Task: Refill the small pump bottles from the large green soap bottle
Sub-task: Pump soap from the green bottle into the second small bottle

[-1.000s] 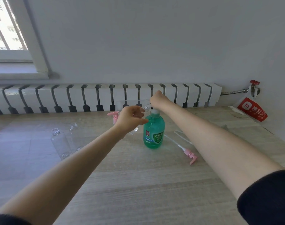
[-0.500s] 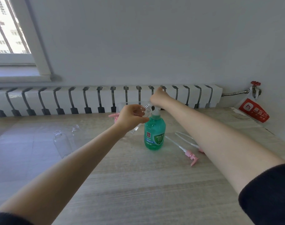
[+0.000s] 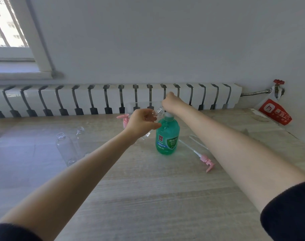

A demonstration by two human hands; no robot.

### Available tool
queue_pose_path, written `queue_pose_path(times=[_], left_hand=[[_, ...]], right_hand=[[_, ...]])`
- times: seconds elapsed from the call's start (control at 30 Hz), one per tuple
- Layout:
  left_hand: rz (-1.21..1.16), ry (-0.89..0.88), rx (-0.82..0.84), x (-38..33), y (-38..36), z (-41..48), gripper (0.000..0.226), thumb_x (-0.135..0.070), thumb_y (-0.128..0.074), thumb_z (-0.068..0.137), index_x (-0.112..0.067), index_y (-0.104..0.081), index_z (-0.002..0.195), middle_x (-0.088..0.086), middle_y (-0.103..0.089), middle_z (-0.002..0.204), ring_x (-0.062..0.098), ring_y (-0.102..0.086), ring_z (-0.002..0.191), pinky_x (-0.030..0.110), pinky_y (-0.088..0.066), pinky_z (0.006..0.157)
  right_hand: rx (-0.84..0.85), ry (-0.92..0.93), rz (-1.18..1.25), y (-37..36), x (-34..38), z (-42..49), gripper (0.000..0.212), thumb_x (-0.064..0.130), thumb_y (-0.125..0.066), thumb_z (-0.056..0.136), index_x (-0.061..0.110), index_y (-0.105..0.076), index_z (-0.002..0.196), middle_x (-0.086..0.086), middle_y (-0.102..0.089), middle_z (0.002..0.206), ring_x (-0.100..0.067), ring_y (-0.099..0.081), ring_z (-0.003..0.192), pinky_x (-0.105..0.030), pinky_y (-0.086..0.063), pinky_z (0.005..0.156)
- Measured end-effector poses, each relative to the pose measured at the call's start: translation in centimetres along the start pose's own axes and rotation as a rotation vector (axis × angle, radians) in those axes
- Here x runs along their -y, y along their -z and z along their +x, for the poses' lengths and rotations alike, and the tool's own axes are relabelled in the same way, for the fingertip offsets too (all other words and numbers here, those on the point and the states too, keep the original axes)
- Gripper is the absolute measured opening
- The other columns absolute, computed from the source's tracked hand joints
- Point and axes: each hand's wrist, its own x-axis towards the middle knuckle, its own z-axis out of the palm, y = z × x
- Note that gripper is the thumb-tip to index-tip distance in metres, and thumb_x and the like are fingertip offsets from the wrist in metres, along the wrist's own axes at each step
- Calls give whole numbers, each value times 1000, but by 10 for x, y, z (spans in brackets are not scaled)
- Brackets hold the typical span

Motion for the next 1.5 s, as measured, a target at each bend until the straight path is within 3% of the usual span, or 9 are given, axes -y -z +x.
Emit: queue_pose_path(times=[0.47, 0.67, 0.73, 0.87, 1.03, 1.13, 1.2, 1.4, 1.5], left_hand=[[-3, -10, -6, -2, 0, 1, 39, -6, -77, 74, -5, -64, 111, 6, -68, 96, 18, -66, 88, 36, -56, 86], [-6, -24, -6, -8, 2, 2, 39, -9, -77, 75, -6, -65, 111, 5, -68, 97, 15, -66, 89, 34, -56, 87], [-7, -22, -7, -9, 4, 1, 40, -9, -78, 74, -6, -65, 112, 4, -68, 96, 15, -66, 88, 35, -56, 88], [-3, -25, -7, -10, 6, 0, 43, -8, -77, 74, -4, -63, 115, 4, -68, 97, 15, -65, 89, 36, -55, 89], [-3, -22, -6, -8, 5, 1, 47, -7, -77, 75, -4, -61, 119, 4, -67, 99, 15, -64, 89, 35, -54, 90], [0, -24, -4, -5, 4, 1, 46, -8, -77, 74, -4, -62, 118, 5, -68, 101, 15, -64, 90, 35, -54, 90], [1, -24, -7, -3, 4, 1, 46, -8, -77, 74, -4, -62, 117, 6, -68, 101, 14, -65, 88, 34, -55, 89], [3, -17, -4, 1, 1, -1, 45, -9, -78, 74, -5, -62, 116, 5, -68, 102, 16, -64, 95, 34, -54, 90], [2, -18, -5, 0, 1, -2, 44, -8, -77, 74, -5, -63, 115, 6, -68, 101, 16, -65, 93, 34, -54, 89]], right_hand=[[-17, 8, 27, 2, -1, -2, 49, 16, -38, 97, 4, -27, 144, -19, -45, 134, -25, -51, 106, -32, -40, 77], [-28, 0, -38, 18, 9, -3, 53, 9, -42, 94, 0, -23, 143, -20, -41, 103, -23, -41, 87, -26, -26, 48], [-22, -7, -64, 19, 11, -3, 53, 8, -43, 93, -2, -22, 141, -17, -36, 93, -21, -41, 82, -25, -24, 47], [-14, -13, -88, 17, 12, -2, 60, 6, -43, 94, -2, -12, 145, -17, -31, 99, -24, -39, 91, -25, -25, 48], [3, -9, -46, 10, 9, -1, 41, 4, -40, 94, 1, -33, 134, -14, -31, 76, -20, -34, 64, -26, -23, 48], [-12, 13, -23, 9, 6, -1, 50, 7, -37, 96, 0, -26, 144, -20, -50, 115, -23, -42, 87, -29, -35, 64], [-16, 14, -33, 9, 5, -3, 51, 7, -38, 96, 1, -24, 145, -21, -44, 135, -23, -40, 93, -30, -34, 73], [-7, 3, -47, 1, 4, -2, 51, 9, -38, 96, 2, -23, 145, -21, -41, 137, -31, -48, 118, -32, -36, 77], [6, 8, -43, 1, 2, -2, 50, 10, -38, 96, 2, -25, 144, -22, -43, 135, -31, -48, 118, -34, -38, 80]])
